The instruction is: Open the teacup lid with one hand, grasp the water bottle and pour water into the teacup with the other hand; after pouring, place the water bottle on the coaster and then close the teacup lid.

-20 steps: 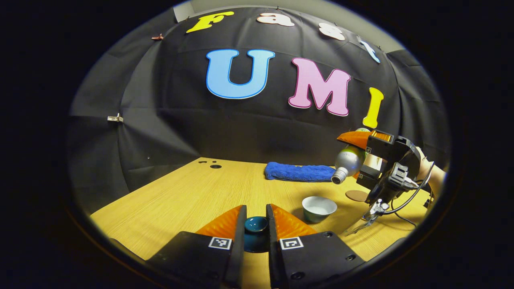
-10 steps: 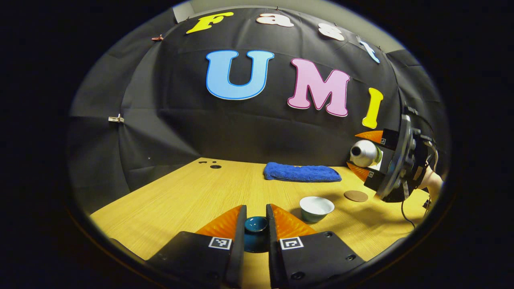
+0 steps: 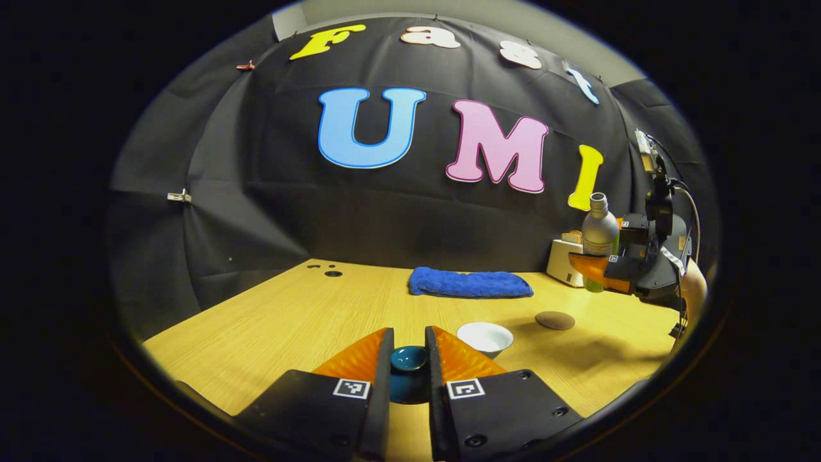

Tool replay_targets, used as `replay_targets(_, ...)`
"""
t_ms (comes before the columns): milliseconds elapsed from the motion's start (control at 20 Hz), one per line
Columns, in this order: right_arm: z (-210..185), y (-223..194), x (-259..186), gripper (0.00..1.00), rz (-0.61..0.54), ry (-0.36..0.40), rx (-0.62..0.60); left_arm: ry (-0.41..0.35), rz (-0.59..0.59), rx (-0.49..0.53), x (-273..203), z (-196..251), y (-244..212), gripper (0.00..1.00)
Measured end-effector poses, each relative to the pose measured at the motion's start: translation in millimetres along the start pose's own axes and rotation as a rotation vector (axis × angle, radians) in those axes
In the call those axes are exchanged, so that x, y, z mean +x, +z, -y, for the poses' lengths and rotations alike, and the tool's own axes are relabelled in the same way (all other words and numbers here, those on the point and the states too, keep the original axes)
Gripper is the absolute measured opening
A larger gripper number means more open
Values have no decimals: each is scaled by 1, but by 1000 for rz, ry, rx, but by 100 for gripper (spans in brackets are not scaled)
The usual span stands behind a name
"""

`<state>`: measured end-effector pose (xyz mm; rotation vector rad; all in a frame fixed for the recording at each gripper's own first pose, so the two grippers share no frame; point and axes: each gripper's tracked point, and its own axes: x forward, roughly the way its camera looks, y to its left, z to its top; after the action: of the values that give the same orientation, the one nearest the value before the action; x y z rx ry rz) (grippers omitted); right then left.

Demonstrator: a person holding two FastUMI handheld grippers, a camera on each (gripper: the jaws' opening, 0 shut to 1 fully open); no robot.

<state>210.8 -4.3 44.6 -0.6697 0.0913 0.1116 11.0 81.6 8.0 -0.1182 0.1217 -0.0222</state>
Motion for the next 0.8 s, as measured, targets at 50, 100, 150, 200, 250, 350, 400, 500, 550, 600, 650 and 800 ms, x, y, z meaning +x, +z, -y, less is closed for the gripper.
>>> replay_targets(50,1,1,0,81,5,7,64,-9,1,-6,1,4,-1,29)
replay_targets(100,7,1,-1,80,7,1,114,-16,2,-11,1,8,0,29)
replay_targets(150,14,-2,-2,80,9,-15,158,-20,2,-15,3,11,0,29)
replay_targets(200,19,-5,-1,81,13,-23,202,-24,3,-18,4,14,0,29)
replay_targets(250,23,-8,1,81,7,-32,242,-29,2,-21,6,17,-1,29)
replay_targets(350,35,-14,11,81,5,-57,336,-28,-3,-21,7,19,-2,29)
replay_targets(400,38,-17,13,80,9,-49,388,-27,-1,-22,8,19,-2,29)
replay_targets(500,44,-18,16,80,32,-25,503,-24,5,-26,6,20,0,29)
replay_targets(550,44,-20,19,80,40,-8,564,-20,8,-29,6,18,0,29)
replay_targets(600,39,-24,26,80,38,2,614,-15,10,-32,5,16,0,29)
replay_targets(650,40,-32,33,80,30,0,647,-13,11,-35,5,17,-1,29)
replay_targets(800,40,-57,55,80,1,-15,656,-18,8,-40,3,19,-1,29)
